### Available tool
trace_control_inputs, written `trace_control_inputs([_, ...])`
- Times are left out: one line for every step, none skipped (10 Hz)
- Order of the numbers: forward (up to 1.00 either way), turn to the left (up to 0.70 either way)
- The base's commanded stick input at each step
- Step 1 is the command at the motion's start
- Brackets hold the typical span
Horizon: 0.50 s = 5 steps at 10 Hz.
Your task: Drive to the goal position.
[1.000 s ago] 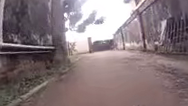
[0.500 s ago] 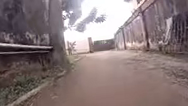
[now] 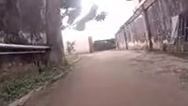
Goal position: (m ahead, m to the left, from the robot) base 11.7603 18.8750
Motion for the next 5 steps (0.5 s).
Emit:
trace_control_inputs([0.70, 0.00])
trace_control_inputs([0.70, 0.00])
trace_control_inputs([0.70, 0.00])
trace_control_inputs([0.70, 0.00])
trace_control_inputs([0.70, 0.00])
